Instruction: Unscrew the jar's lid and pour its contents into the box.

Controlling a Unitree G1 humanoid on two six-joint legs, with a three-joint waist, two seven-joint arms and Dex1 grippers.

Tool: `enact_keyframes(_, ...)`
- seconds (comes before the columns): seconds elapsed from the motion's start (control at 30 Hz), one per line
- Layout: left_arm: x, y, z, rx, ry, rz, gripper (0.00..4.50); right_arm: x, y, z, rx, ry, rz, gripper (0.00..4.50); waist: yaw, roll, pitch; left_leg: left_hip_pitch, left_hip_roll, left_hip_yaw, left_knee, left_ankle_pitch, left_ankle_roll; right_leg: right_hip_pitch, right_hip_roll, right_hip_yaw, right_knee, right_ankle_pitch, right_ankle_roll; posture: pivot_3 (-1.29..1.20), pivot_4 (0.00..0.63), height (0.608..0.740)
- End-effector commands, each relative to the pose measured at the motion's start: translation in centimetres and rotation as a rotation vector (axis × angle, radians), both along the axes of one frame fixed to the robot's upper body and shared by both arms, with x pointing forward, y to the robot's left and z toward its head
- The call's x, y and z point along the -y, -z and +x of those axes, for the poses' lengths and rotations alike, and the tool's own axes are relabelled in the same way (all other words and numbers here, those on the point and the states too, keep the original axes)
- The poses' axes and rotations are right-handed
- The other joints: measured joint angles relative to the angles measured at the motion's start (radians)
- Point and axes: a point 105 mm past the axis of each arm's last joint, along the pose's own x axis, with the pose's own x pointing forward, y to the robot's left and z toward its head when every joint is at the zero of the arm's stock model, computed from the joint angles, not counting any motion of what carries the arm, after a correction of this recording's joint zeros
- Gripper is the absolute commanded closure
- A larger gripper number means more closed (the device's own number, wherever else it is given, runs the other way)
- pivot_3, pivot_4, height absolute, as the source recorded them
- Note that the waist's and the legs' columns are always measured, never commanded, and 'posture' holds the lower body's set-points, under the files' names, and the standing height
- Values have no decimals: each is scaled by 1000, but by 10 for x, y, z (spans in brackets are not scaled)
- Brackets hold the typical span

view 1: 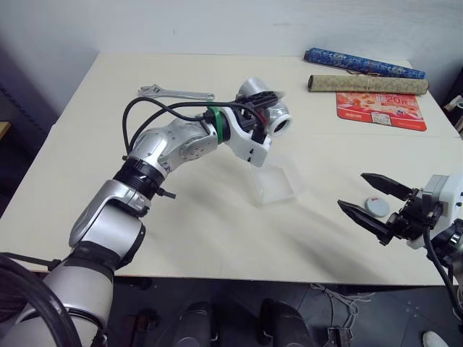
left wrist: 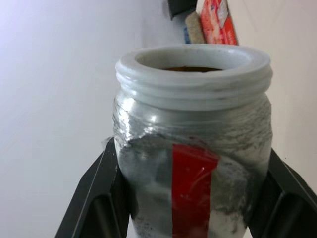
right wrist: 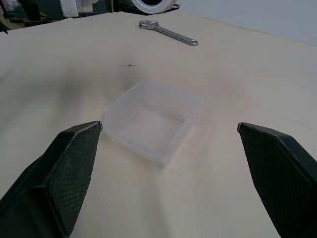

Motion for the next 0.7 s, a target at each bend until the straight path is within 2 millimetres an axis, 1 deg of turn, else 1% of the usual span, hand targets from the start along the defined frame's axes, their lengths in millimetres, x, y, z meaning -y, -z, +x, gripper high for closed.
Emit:
enact_keyframes(0.03,11,-7,-9,281,76,65,2133,0,-10,-5,54,20,6,12,1,0,0,0,0,0,0,0,0,0,0,0,0,0,0,0,150,740)
enact_keyframes(0.2,20,-7,-11,501,121,64,2133,-3,-7,-5,46,29,27,12,1,0,0,-3,0,0,0,0,1,-2,0,0,0,0,0,0,150,740)
enact_keyframes(0.33,26,2,-13,631,152,99,2133,-6,-4,-7,35,32,46,12,4,-1,0,-4,0,-1,0,0,1,-3,0,-1,0,0,0,0,150,740)
enact_keyframes(0.43,27,10,-12,665,167,138,2133,-8,-1,-7,30,35,56,12,2,-1,0,-5,0,-1,1,0,1,-3,0,-1,0,0,0,0,150,740)
enact_keyframes(0.5,26,12,-13,687,179,140,2133,-8,1,-8,27,37,63,12,2,-1,0,-5,0,-1,1,0,1,-3,0,-1,0,0,0,0,150,740)
enact_keyframes(0.6,24,16,-10,654,164,148,2133,-8,3,-8,19,41,69,12,0,-1,0,-5,0,-1,1,0,1,-3,0,-1,0,0,0,0,150,740)
enact_keyframes(0.7,20,20,-9,581,168,133,2133,-6,6,-8,11,47,78,12,0,-1,0,-4,0,-1,1,0,1,-3,-1,-1,1,0,0,0,150,740)
